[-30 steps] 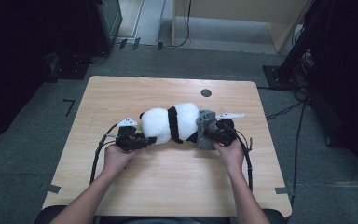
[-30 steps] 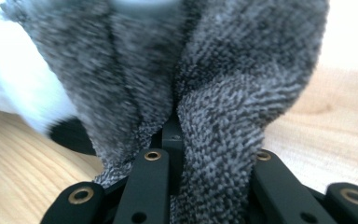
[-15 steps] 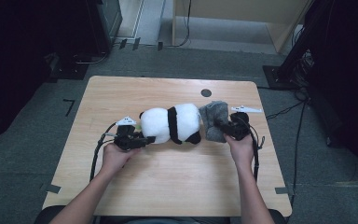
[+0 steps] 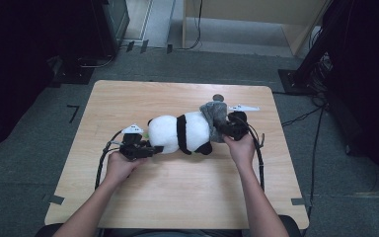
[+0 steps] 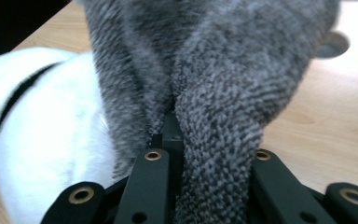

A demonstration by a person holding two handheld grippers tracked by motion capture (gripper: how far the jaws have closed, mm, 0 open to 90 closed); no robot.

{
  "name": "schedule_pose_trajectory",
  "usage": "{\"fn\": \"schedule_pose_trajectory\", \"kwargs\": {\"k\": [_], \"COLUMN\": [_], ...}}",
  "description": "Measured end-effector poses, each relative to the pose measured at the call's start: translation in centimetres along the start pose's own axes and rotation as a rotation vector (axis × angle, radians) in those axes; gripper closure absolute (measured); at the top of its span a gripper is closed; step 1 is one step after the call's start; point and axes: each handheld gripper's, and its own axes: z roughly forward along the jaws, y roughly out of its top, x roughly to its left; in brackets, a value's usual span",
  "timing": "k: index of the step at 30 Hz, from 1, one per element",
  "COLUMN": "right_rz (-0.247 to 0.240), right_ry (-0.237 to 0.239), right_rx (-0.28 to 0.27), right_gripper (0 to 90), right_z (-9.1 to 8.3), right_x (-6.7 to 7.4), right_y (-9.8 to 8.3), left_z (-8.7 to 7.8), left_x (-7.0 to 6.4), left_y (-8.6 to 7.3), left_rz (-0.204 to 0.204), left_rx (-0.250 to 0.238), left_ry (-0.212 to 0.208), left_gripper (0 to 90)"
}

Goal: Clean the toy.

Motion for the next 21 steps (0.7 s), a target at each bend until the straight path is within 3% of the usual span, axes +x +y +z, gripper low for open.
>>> {"fn": "schedule_pose_trajectory", "kwargs": {"k": [2, 6, 8, 14, 21], "right_rz": [0.015, 0.016, 0.01, 0.035, 0.081], "right_ry": [-0.001, -0.023, -0.027, -0.038, -0.065], "right_rx": [0.031, 0.162, 0.187, 0.183, 0.049], "right_gripper": [79.3, 79.5, 79.5, 79.4, 79.4], "right_z": [0.6, 2.4, 3.0, 2.2, -1.5], "right_x": [-0.2, -0.5, -0.4, -1.2, -2.9], "right_y": [-0.4, -1.6, -2.0, -1.7, -0.5], "left_z": [0.0, 0.0, 0.0, 0.0, -0.1], "left_x": [0.1, 0.1, 0.2, 0.2, 0.1], "left_y": [0.0, -0.1, -0.1, -0.1, -0.1], "left_rz": [-0.004, -0.004, -0.007, -0.003, 0.002], "left_rx": [0.0, 0.002, -0.002, -0.003, -0.003], "left_ry": [-0.002, 0.001, 0.0, 0.001, 0.004], "left_gripper": [54.1, 53.9, 53.6, 53.2, 53.1]}}
